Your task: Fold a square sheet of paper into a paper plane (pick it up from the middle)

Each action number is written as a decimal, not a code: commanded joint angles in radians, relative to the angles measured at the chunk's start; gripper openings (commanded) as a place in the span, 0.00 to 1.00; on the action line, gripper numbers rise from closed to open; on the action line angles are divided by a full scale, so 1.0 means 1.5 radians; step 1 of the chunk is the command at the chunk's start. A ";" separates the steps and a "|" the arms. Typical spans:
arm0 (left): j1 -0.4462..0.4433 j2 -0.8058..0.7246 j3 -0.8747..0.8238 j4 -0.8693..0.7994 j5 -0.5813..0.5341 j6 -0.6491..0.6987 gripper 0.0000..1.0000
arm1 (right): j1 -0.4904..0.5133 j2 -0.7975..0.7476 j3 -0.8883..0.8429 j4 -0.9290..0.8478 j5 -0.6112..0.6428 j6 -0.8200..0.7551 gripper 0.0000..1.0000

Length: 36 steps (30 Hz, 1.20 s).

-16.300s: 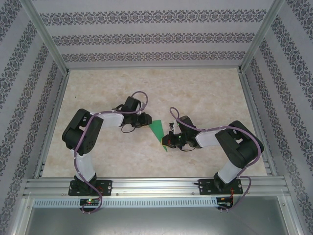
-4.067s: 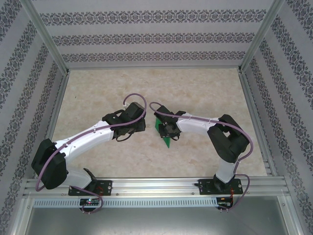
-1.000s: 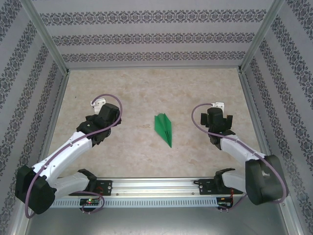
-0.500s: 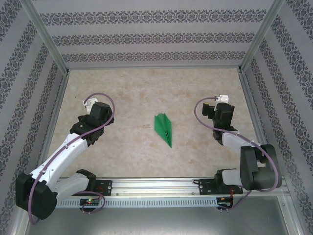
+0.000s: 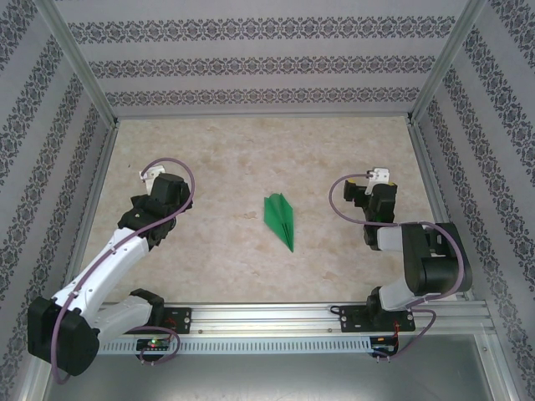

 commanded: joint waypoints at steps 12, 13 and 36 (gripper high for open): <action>0.075 0.091 -0.116 0.375 -0.025 0.224 1.00 | 0.002 -0.013 0.002 0.057 0.014 0.010 0.98; 0.079 0.102 -0.124 0.402 -0.015 0.234 1.00 | 0.002 -0.012 0.002 0.057 0.014 0.010 0.98; 0.181 0.350 -0.252 0.930 0.273 0.322 1.00 | 0.001 -0.013 0.002 0.057 0.013 0.009 0.98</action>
